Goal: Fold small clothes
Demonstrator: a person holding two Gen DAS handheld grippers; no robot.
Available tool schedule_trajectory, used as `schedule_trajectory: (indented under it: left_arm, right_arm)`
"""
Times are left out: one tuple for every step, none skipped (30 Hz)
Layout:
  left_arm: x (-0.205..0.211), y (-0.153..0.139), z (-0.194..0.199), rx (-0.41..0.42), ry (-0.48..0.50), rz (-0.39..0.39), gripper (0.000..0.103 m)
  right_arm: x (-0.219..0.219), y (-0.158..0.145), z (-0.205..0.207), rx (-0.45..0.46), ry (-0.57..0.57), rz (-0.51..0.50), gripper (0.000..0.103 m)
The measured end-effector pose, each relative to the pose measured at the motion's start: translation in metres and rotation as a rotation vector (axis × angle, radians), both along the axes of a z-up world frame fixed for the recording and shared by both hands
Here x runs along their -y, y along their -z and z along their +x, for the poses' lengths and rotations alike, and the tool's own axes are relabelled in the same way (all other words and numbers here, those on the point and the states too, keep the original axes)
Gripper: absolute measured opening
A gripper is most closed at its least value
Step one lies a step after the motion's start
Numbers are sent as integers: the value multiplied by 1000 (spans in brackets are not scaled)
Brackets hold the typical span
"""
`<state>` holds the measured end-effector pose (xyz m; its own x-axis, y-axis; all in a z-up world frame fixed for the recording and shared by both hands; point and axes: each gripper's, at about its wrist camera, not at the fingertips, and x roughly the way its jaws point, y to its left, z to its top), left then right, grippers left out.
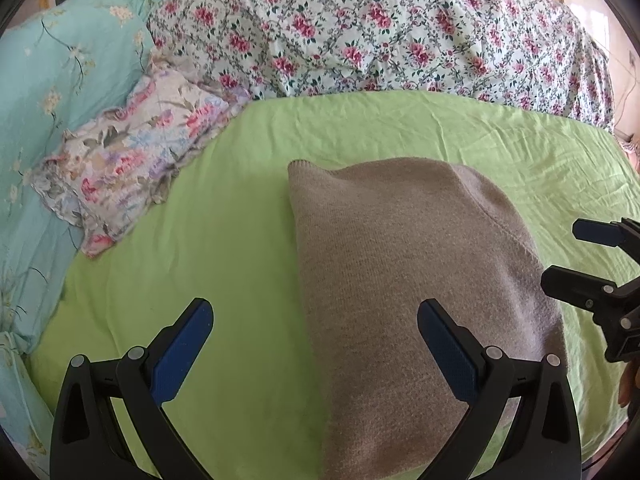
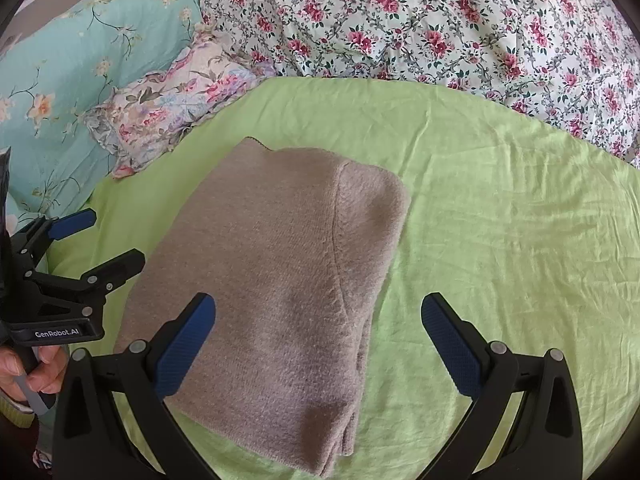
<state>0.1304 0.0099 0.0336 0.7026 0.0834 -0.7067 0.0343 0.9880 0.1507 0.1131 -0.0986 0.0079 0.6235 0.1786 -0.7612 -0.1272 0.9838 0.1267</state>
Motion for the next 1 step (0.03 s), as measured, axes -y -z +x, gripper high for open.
schedule_trajectory:
  left_arm:
    - [1, 0, -1, 2, 0, 4, 102]
  right_arm:
    - [1, 0, 0, 2, 2, 0, 103]
